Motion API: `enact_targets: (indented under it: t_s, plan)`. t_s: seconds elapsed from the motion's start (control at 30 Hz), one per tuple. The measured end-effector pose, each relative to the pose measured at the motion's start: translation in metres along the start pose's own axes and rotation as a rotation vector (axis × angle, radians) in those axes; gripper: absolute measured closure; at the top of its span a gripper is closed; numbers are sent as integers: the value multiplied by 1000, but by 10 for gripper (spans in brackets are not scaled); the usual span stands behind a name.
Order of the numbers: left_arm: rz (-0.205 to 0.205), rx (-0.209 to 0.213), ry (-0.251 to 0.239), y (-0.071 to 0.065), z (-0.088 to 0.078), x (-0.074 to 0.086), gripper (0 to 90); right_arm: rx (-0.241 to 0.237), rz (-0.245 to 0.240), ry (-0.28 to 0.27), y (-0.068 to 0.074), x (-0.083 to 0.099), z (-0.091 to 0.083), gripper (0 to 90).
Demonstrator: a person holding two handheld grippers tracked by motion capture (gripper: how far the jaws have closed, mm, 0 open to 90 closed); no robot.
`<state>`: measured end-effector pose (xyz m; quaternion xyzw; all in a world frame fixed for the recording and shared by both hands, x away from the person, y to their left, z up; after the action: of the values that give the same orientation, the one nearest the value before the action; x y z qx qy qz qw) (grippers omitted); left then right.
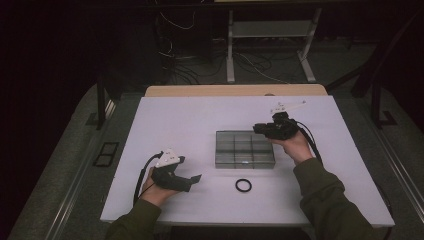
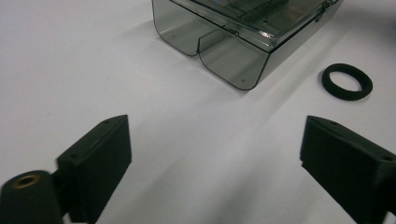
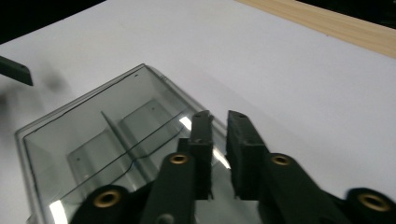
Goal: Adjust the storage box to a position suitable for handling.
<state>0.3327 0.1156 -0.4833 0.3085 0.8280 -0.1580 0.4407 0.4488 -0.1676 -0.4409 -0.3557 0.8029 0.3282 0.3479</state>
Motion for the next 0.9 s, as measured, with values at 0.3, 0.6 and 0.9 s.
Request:
enact_targets:
  t_s: [0.3, 0.6, 0.9]
  plan:
    - [-5, -11, 23, -2, 2, 1, 0, -9, 32, 90, -15, -12, 35, 894]
    - [-1, -4, 29, -3, 3, 2, 0, -2, 45, 151, -18, -13, 53, 895]
    - [-3, 0, 29, -3, 2, 2, 0, 9, 34, 194, -17, -15, 58, 896]
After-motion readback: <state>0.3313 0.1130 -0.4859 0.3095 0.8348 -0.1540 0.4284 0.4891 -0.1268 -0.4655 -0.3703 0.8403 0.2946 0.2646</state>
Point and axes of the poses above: each handheld gripper's, and its own axes: z roughly forward along the jaws, x roughly out of its underside, y roughly to its left, the point moved 7 cm from there along z, roughly forward along the jaws, and after that the axes turned 11 degrees about -x, right-handed, at the moved point
